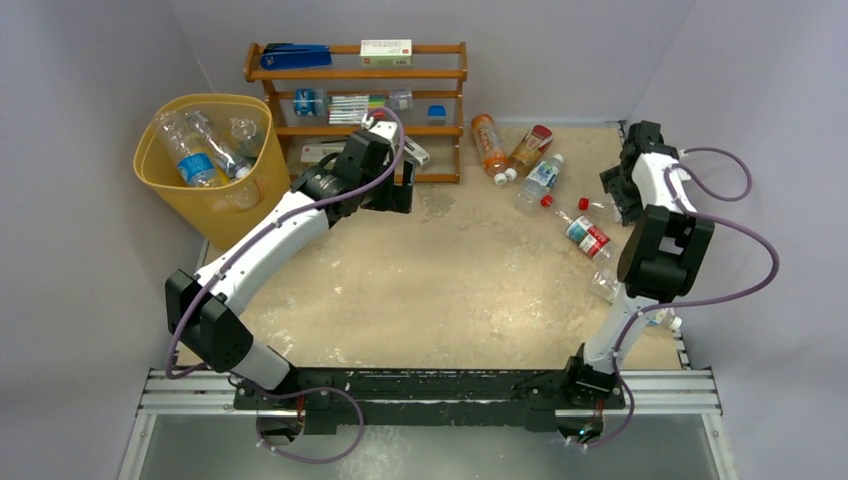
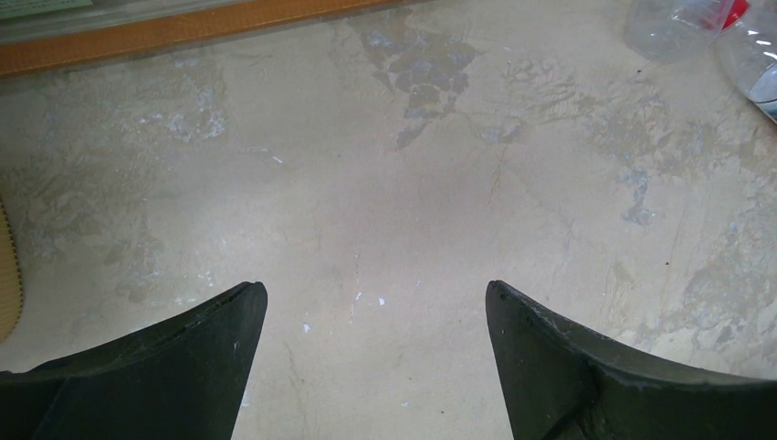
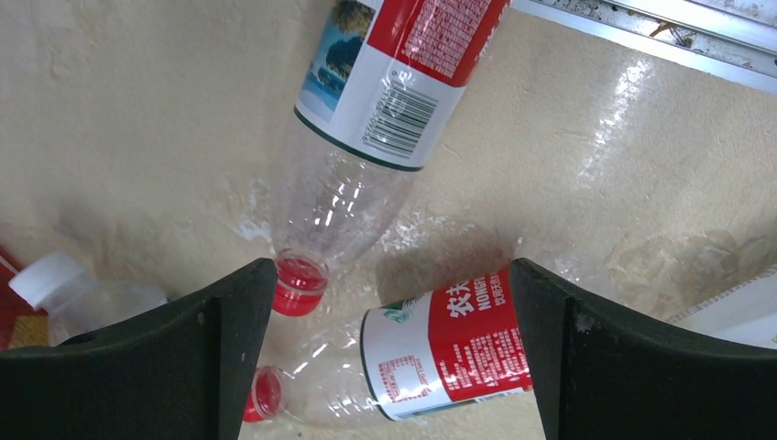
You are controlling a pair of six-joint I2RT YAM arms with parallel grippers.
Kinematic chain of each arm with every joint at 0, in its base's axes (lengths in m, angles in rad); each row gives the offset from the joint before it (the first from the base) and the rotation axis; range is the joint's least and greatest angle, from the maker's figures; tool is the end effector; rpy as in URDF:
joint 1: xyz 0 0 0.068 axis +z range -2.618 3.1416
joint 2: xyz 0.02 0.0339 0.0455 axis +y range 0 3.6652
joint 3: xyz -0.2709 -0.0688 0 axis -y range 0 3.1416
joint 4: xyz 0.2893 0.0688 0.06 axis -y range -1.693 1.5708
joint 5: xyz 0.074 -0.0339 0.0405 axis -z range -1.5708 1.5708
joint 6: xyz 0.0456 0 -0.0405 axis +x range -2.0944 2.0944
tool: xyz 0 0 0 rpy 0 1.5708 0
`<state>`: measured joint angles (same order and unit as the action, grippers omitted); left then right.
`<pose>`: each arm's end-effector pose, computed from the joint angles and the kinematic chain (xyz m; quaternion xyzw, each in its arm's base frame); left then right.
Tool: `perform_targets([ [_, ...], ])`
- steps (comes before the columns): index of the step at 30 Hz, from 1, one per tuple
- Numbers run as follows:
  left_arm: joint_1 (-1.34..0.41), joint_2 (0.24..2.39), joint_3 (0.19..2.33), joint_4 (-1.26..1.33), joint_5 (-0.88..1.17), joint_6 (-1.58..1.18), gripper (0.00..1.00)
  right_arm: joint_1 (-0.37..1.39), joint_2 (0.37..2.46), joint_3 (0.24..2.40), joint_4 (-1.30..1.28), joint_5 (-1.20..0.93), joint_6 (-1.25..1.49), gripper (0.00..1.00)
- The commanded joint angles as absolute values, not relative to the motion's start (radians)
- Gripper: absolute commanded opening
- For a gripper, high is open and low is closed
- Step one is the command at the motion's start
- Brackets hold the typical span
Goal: Put the plastic bottles in the bin
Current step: Pick up the plastic bottle at the center of the board.
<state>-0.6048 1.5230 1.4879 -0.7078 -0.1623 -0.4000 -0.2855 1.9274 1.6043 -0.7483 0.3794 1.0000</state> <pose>0.3217 -0.2134 0.3534 0.0608 0.9111 -0.1280 0.3871 0.4401 -0.1468 0.2303 0.6077 0.7338 -0.0863 0.2913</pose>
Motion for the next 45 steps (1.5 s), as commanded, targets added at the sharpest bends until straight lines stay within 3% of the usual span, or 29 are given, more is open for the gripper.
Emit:
perform_targets([
  [1,-0.612,1.526,1.476,-0.698,-0.180,-0.372,0.90,-0.287,1.948,1.680,-0.809,0.451,1.095,0.99],
  [21,-0.612,1.537,1.442,-0.693,-0.189,-0.345,0.90,-0.290,2.143,1.774,-0.760,0.422,1.045,0.98],
  [26,-0.612,1.539,1.440,-0.690,-0.185,-0.349,0.90,-0.289,2.129,1.697,-0.664,0.405,0.971,0.78],
  [31,-0.616,1.533,1.445,-0.691,-0.186,-0.353,0.90,-0.286,2.075,1.623,-0.562,0.362,0.898,0.39],
  [34,-0.618,1.531,1.447,-0.693,-0.184,-0.359,0.90,-0.278,2.031,1.607,-0.525,0.350,0.867,0.34],
  [45,-0.618,1.484,1.460,-0.652,-0.098,-0.402,0.91,-0.179,1.776,1.634,-0.474,0.278,0.681,0.31],
])
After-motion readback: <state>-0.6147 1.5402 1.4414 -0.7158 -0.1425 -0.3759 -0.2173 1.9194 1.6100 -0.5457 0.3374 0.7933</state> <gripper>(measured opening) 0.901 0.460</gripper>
